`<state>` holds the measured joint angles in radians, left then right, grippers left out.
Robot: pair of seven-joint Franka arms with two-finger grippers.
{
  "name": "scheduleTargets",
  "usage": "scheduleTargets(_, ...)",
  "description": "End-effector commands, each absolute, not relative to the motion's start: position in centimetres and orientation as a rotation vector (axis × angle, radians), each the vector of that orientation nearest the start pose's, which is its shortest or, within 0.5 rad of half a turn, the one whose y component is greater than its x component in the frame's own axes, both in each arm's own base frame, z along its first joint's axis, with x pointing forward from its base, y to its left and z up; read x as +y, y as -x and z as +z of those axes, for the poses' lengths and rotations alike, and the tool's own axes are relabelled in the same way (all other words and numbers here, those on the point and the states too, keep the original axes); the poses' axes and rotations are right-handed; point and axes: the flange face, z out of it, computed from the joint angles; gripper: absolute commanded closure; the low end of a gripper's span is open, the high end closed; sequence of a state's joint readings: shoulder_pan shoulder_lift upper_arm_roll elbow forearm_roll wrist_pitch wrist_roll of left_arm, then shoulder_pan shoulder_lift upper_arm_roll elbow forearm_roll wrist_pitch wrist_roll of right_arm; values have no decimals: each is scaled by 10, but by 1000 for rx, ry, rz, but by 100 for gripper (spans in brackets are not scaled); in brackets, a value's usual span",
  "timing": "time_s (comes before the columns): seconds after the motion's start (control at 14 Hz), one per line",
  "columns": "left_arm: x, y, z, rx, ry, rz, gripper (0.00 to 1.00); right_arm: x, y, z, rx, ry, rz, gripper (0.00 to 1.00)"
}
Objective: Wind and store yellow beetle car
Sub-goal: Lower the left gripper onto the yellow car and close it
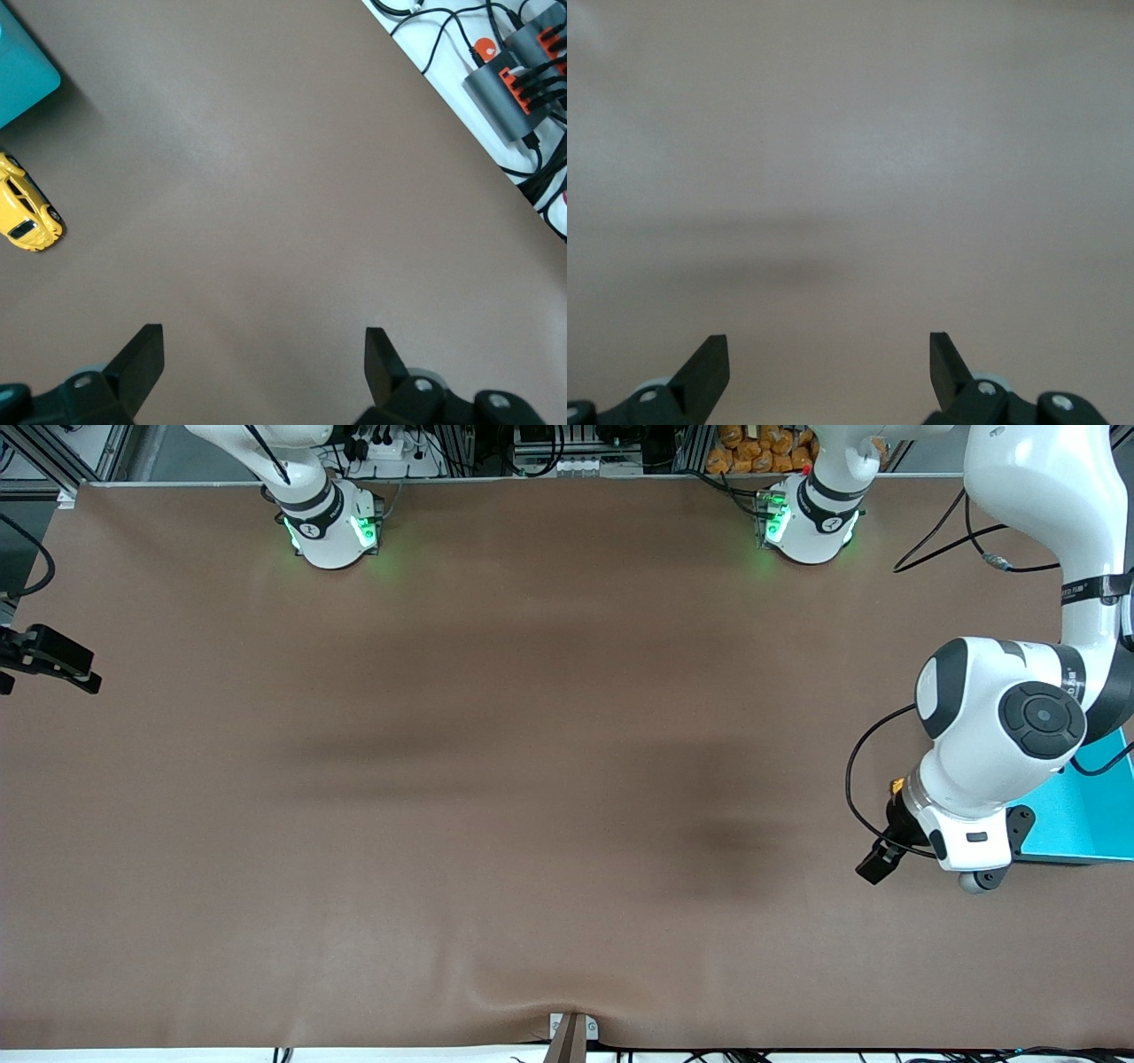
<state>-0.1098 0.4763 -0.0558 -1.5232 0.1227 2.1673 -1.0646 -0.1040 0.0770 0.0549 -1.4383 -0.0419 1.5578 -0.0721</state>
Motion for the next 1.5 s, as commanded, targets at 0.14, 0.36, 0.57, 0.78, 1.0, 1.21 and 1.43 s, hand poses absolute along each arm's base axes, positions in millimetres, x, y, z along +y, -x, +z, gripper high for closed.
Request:
scheduleTargets(0.14,-111,-702,398,-1320,2846,-338,0,-35,-559,644,-12,3170,-109,0)
scheduleTargets(0.36,-104,-703,398,-1355,2831,-340,0,-38,-559,645,-5,3169,-112,0)
scheduleTargets(0.57,-96,-706,401,-1559,2760,-343,0,-38,-560,644,-5,3170,-109,0)
scheduleTargets(0.78,-78,-712,407,-1796,2716,-353,0,-38,-560,648,-2,3170,-112,0)
scheduleTargets(1.0,-78,-712,407,-1792,2715,-356,0,-38,-560,648,-2,3170,-109,0)
scheduleTargets(1.21,-71,-710,399,-1771,2707,-342,0,-38,-560,651,-2,3171,-121,0)
scheduleTargets(1.43,-58,-705,382,-1833,2647,-293,0,-38,-560,657,-2,3170,-141,0)
